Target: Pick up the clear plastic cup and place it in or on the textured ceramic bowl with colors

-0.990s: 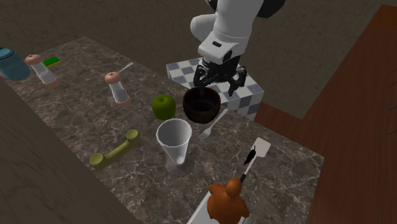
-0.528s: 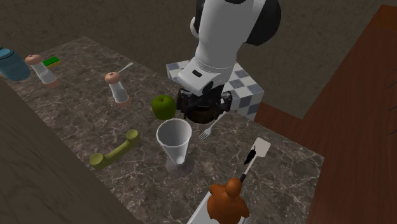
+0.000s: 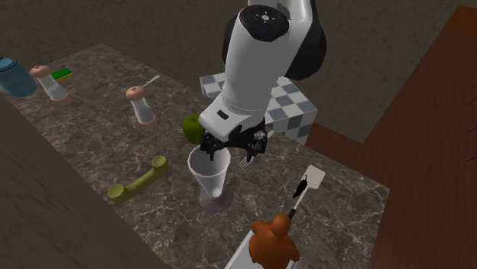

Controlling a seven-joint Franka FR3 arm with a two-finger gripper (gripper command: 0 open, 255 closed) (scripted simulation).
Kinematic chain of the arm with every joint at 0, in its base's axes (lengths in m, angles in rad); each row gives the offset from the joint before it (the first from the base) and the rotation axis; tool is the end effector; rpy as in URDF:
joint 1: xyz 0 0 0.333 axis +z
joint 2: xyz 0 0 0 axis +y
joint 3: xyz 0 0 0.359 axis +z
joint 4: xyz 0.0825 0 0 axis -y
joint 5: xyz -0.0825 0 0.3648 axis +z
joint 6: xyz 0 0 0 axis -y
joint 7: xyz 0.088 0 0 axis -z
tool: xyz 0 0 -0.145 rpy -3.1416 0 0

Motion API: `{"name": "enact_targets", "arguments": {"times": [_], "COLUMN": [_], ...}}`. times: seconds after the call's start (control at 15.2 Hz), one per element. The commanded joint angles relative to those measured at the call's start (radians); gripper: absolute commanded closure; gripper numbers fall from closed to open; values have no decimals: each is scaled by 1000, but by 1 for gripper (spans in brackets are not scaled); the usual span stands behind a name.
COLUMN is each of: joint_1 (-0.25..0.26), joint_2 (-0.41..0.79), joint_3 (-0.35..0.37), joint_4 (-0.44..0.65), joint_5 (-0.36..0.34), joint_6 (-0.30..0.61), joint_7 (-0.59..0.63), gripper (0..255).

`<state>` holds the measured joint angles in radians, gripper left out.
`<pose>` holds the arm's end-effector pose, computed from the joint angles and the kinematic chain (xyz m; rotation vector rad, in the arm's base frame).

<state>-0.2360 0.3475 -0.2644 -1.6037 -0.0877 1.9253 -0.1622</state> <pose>0.5774 -0.3037 0.4444 2.9508 -0.4348 -0.1042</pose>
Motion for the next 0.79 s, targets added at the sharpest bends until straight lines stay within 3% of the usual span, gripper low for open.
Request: {"name": "enact_targets", "arguments": {"times": [0.0,0.59,0.66,0.73], "joint_1": [-2,-4,-4,-4], "joint_2": [5,10,10,10], "joint_3": [-1,-1,-1,-1], "joint_4": [-21,-35,-35,-35], "joint_5": [0,1,1,1], "joint_6": [26,45,45,45], "joint_7": [0,-1,-1,-1], "gripper": [0,0,255,255]}}
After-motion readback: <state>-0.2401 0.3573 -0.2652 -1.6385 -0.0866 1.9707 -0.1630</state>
